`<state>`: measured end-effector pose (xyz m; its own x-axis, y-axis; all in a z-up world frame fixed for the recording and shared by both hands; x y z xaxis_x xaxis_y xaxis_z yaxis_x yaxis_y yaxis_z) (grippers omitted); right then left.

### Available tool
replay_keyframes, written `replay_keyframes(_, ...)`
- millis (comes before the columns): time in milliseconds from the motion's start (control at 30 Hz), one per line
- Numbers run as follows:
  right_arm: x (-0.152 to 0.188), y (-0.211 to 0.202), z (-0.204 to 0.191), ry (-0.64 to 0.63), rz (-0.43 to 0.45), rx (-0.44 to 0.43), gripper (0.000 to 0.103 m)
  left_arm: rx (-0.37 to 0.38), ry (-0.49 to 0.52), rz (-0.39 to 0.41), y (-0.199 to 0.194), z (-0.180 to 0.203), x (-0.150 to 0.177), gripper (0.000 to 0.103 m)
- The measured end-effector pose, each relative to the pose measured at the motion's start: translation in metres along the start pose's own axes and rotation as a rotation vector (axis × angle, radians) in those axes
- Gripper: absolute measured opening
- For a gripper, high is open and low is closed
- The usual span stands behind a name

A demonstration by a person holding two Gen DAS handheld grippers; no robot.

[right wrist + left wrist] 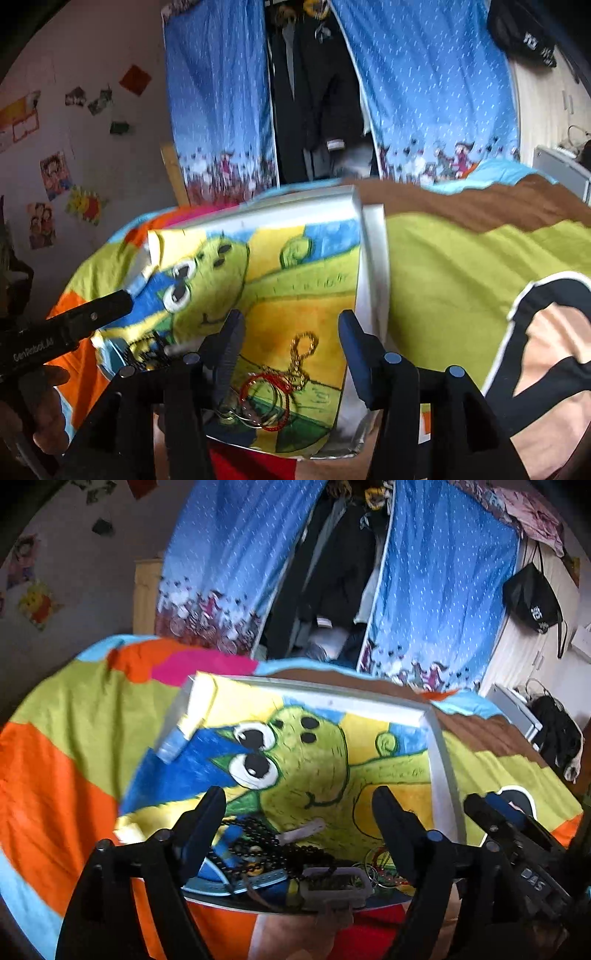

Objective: Organize jewelry
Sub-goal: 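Carry the clip with the left tool into the tray while the right tool carries the chain there, then open both tools in the tray and lift them away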

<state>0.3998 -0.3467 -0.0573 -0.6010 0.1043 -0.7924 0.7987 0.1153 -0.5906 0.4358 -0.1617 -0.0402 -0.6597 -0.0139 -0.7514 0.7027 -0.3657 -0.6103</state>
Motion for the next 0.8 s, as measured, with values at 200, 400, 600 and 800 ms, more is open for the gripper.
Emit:
replay_keyframes(200, -0.024, -0.051, -0.013, -0.012, 0.143, -0.026, 0.079, -0.049, -0.017, 0.082, -0.049, 0.002, -0.012, 0.101)
replay_keyframes(400, -0.035, -0.094, -0.026, -0.029, 0.234, -0.033, 0.097, -0.099, -0.005, 0.156, -0.097, 0.004, -0.014, 0.101)
replay_keyframes(600, -0.033, -0.133, -0.03, -0.009, 0.314, -0.047, 0.103, -0.126, 0.016, 0.228, -0.143, 0.01, -0.01, 0.101)
replay_keyframes(800, -0.024, -0.18, -0.043, -0.021, 0.406, -0.053, 0.103, -0.142, 0.036, 0.283, -0.193, 0.014, 0.004, 0.101)
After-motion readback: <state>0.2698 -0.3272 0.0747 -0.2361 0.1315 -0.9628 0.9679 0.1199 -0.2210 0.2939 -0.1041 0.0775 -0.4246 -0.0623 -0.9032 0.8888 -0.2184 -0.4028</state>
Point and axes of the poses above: each gripper's, at about its wrist camera, not at the fingertips, and y roughly the way its jaws point, z to its right, x to its underside, the point moved 8 cm from there along y, roughly the way its jaws point, and after that the axes turned 1 degree about -z, right-handed, at the moved point
